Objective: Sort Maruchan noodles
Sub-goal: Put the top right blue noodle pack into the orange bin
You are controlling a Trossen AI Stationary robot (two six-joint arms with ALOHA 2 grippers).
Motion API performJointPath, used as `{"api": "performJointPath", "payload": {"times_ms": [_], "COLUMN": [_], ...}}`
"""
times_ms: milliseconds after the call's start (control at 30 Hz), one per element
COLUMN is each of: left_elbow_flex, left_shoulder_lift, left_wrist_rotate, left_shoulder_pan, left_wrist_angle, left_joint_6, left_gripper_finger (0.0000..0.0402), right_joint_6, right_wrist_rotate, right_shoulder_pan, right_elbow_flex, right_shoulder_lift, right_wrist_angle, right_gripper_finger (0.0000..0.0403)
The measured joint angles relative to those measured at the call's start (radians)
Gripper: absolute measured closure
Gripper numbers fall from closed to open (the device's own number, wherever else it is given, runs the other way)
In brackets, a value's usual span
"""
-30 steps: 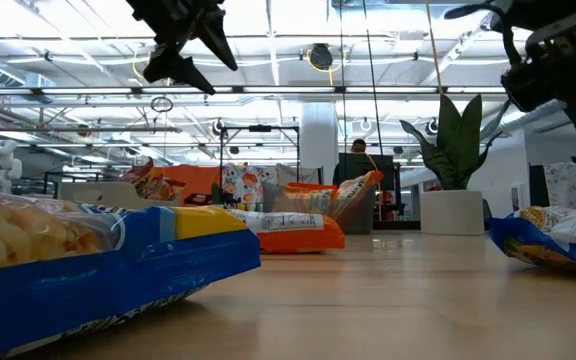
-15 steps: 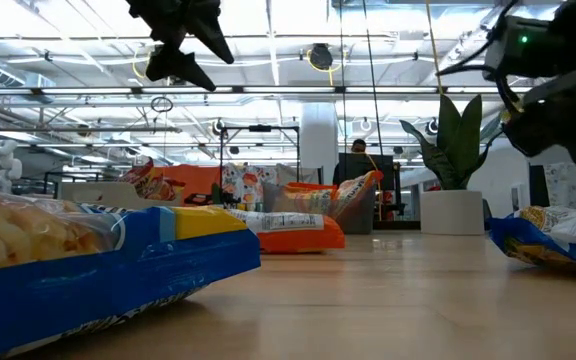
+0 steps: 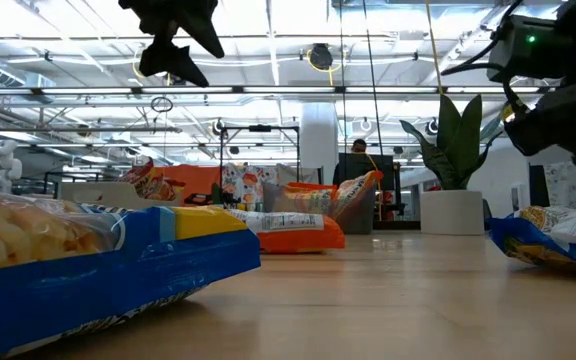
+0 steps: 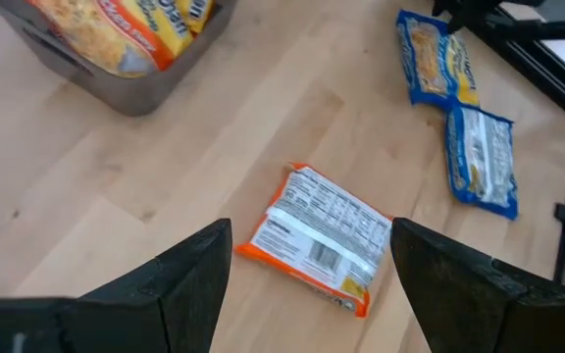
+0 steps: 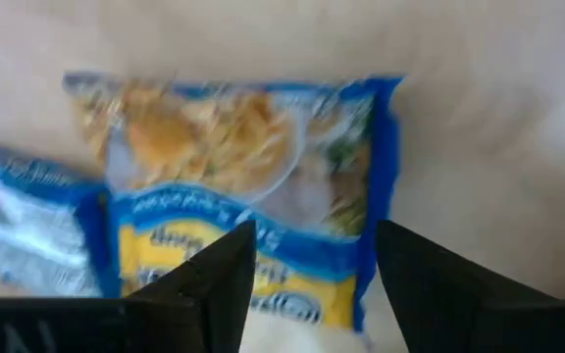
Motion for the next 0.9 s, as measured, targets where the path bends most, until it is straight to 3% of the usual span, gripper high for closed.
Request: {"api": "performJointPath", "payload": {"times_ms": [100, 233, 567, 767, 900], "left_elbow_flex": [0.000, 0.000, 0.000, 0.000, 0.000], "left_shoulder_lift": [0.000, 0.000, 0.000, 0.000, 0.000], "left_wrist_rotate": [-0.029, -0.057, -0.083, -0.122, -0.164], "left_shoulder_pan": [0.000, 0.000, 0.001, 0.001, 0.001], "left_wrist_angle": [0.000, 0.011, 0.013, 0.013, 0.013], "left_joint_6": [-0.028, -0.094, -0.147, -0.171, -0.225], "left_gripper_finger": [0.0122, 0.0122, 0.0122, 0.0122, 0.0122], "right_joint_6": [-0.011, -0.019, 0.111, 0.176, 0.213], "right_wrist_rotate": [0.027, -0.011, -0.164, -0.205, -0.298], "right_shoulder_pan": [0.000, 0.000, 0.000, 0.000, 0.000], "right_elbow_flex": [-0.001, -0.040, -0.147, -0.190, -0.246], "right_shoulder_lift": [0.015, 0.039, 0.042, 0.042, 0.042], "right_wrist_angle": [0.000, 0.040, 0.449, 0.601, 0.712], "right_gripper_finger": [0.0200, 0.0200, 0.0201, 0.0229, 0.0261]}}
